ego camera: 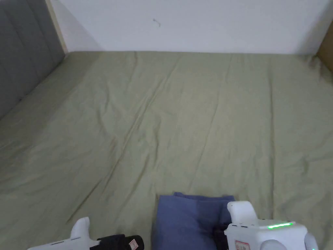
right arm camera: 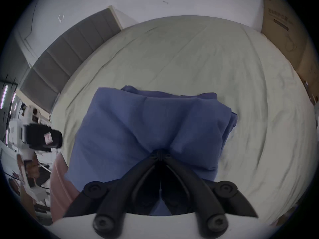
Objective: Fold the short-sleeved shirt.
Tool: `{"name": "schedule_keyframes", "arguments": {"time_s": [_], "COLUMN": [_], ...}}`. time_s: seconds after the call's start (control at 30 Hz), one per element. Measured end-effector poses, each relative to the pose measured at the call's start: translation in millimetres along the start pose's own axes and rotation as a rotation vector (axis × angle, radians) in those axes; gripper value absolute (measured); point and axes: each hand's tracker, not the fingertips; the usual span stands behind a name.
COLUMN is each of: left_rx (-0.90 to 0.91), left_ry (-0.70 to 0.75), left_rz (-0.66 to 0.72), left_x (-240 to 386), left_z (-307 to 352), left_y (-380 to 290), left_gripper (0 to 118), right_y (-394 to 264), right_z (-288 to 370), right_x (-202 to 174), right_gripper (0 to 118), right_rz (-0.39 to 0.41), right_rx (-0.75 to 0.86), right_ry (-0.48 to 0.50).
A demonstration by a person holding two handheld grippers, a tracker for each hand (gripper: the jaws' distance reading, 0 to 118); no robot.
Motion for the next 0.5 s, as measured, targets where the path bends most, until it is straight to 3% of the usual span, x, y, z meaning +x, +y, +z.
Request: {"name": "schedule_keyframes", "arguments": {"time_s": [0.03, 0.13, 0.2, 0.33, 0.5], "left_rx": [-0.009, -0.060, -0.071, -0.127, -0.162], "left_ry": [-0.020, -0.047, -0.051, -0.092, -0.216], "left_rz": [0.004, -0.008, -0.007, -0.011, 0.058], "left_x": [-2.4, -11.5, -9.2, -14.9, -21.0], "left_z": [-2.5, -16.4, -26.5, -54.3, -91.7], "left_y": [0.4, 9.5, 14.6, 29.7, 40.2], "left_gripper": [17, 62, 69, 109, 109], "right_y": [2.5, 4.6, 4.2, 2.6, 2.9], "right_z": [3.7, 3.2, 4.9, 5.4, 5.9], "right_x": [2.5, 4.5, 0.2, -2.5, 1.0], "right_gripper": [0, 0, 0, 0, 0], "right_rz": [-0.042, -0.026, -0.019, -0.006, -0.032], "right_rx": [-0.018, -0.022, -0.020, -0.016, -0.019], "right_ry": [0.014, 0.021, 0.010, -0.006, 0.011]}}
